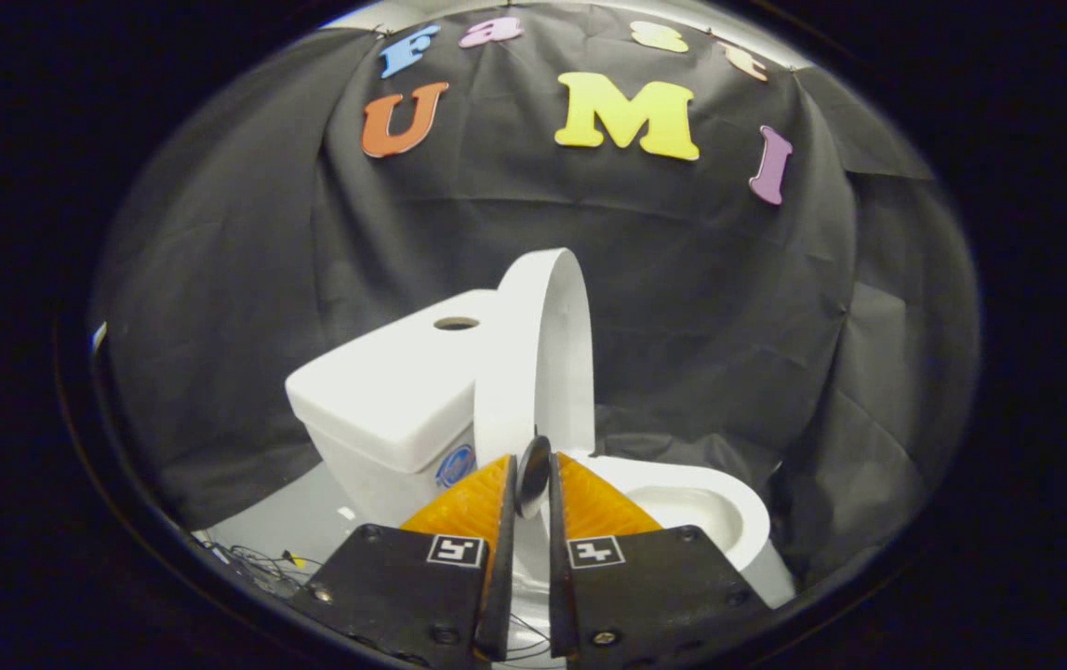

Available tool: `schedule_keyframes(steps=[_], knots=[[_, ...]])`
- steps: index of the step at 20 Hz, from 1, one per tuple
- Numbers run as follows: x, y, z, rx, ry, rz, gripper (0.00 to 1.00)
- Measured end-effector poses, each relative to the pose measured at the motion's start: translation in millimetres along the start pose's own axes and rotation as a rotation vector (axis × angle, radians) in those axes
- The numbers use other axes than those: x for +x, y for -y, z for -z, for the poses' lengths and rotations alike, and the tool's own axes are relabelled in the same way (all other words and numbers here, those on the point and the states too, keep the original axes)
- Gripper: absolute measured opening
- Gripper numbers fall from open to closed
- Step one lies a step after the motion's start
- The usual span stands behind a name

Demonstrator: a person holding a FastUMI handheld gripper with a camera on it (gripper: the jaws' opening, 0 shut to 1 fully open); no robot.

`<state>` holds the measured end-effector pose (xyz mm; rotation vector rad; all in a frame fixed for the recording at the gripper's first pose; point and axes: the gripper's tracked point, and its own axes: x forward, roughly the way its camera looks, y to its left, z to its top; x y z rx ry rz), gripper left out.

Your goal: Open the toilet lid.

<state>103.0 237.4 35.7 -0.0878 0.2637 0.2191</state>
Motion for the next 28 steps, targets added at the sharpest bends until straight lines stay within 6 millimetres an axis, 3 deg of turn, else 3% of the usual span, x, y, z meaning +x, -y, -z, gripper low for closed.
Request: schedule_keyframes(steps=[2, 5, 7, 10, 17, 28], knots=[[-21, 3, -27, -0.003, 0.106, -0.028, 0.38], [-57, 22, -62, -0.004, 0.265, -0.012, 0.75], [-75, 40, -74, 0.008, 0.334, 0.000, 1.00], [-100, 76, -82, 0.052, 0.411, 0.024, 1.00], [-139, 165, -65, 0.077, 0.485, 0.144, 1.00], [-154, 224, 22, 0.075, 0.430, 0.190, 1.00]])
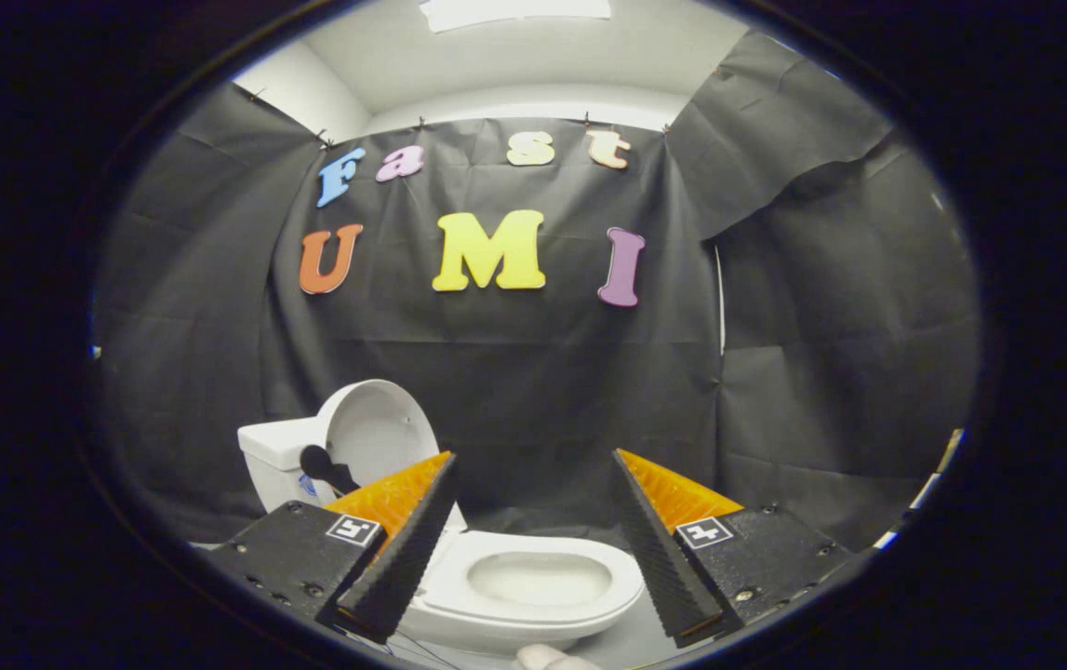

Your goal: Open the toilet lid.

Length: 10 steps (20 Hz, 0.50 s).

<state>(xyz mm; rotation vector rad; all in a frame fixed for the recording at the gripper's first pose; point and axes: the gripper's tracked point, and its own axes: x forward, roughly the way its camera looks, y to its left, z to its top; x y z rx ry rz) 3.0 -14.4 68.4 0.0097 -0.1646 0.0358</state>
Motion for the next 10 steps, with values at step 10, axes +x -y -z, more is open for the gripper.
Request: schedule_keyframes(steps=[10], knots=[[-25, 4, 64, -0.022, -0.116, -0.006, 1.00]])
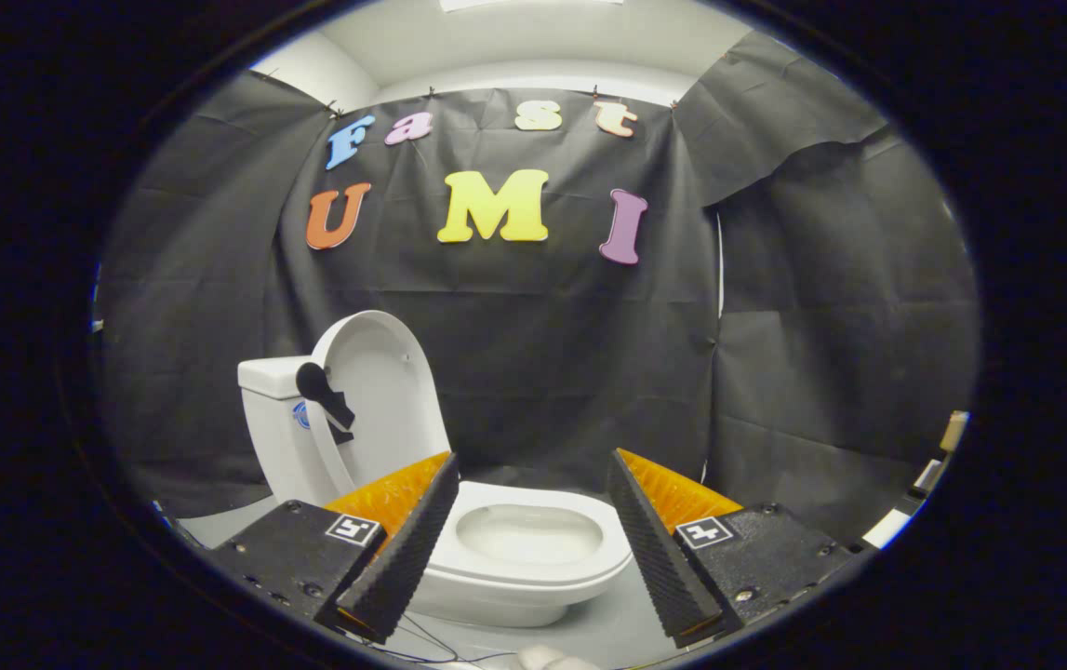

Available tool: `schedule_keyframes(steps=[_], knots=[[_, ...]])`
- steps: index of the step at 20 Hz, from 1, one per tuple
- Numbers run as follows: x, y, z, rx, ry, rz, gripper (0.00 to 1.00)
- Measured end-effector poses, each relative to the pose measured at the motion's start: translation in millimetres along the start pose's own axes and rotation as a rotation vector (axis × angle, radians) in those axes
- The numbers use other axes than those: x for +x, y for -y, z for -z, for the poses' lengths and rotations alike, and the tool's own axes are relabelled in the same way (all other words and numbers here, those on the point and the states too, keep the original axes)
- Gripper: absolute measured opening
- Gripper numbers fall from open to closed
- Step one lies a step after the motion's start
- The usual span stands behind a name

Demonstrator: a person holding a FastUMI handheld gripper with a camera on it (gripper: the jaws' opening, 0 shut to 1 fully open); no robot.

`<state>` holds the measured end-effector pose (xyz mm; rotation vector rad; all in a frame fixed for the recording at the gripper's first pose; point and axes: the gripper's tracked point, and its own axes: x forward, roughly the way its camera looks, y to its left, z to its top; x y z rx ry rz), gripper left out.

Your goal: Open the toilet lid.

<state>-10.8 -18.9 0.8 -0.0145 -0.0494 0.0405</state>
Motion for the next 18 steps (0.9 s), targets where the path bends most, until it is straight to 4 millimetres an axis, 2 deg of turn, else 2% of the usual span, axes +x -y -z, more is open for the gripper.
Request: schedule_keyframes(steps=[4, 13, 18], knots=[[1, -2, -3, 0.001, 0.002, -0.001, 1.00], [0, 10, 11, 0.015, -0.048, 0.051, 1.00], [2, 16, 13, 0.028, -0.067, 0.069, 1.00]])
